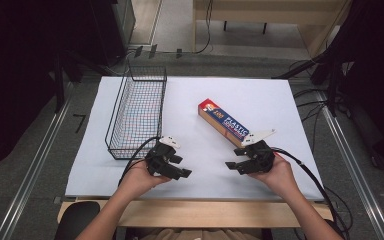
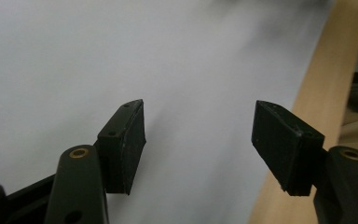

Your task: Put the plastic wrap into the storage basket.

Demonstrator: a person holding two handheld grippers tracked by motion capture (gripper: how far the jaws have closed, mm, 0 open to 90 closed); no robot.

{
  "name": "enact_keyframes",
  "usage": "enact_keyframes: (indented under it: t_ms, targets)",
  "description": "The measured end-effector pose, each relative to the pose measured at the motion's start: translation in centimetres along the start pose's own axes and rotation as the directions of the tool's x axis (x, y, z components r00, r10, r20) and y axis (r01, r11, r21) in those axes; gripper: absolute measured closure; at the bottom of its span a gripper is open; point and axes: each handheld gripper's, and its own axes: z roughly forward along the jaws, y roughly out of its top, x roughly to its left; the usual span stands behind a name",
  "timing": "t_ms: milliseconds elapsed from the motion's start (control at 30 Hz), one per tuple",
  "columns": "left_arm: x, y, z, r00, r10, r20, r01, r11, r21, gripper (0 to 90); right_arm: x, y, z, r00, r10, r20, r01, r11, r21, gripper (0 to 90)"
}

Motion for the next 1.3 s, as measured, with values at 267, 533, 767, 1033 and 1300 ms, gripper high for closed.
enact_keyframes:
  t_ms: [267,533,767,1033,1300]
  targets:
    - [-0.8,0.1,-0.1,0.9990,0.044,-0.003,-0.044,0.9990,0.004,34.7,0.0,0.0,0.0,1.0000,0.001,-0.003,-0.001,1.000,0.001,40.3]
    - [-0.7,0.0,-0.4,0.9984,0.053,-0.019,-0.053,0.9986,-0.003,34.9,-0.3,0.2,-0.7,0.9995,0.032,-0.004,-0.032,0.999,0.007,40.2]
    - [-1.0,0.1,-0.6,0.9974,0.068,-0.024,-0.068,0.9976,-0.011,34.2,-0.8,0.5,-2.1,0.9989,0.038,0.029,-0.037,0.999,-0.012,40.0]
    - [-0.8,-0.1,-0.6,0.9975,0.065,-0.028,-0.065,0.9979,-0.007,34.2,-1.8,0.8,-3.5,0.9947,0.035,0.096,-0.032,0.999,-0.026,39.7]
    - [-0.7,-0.4,-0.6,0.9984,0.049,-0.030,-0.049,0.9988,-0.006,34.2,-3.4,0.8,-4.3,0.9893,0.063,0.132,-0.058,0.997,-0.044,39.3]
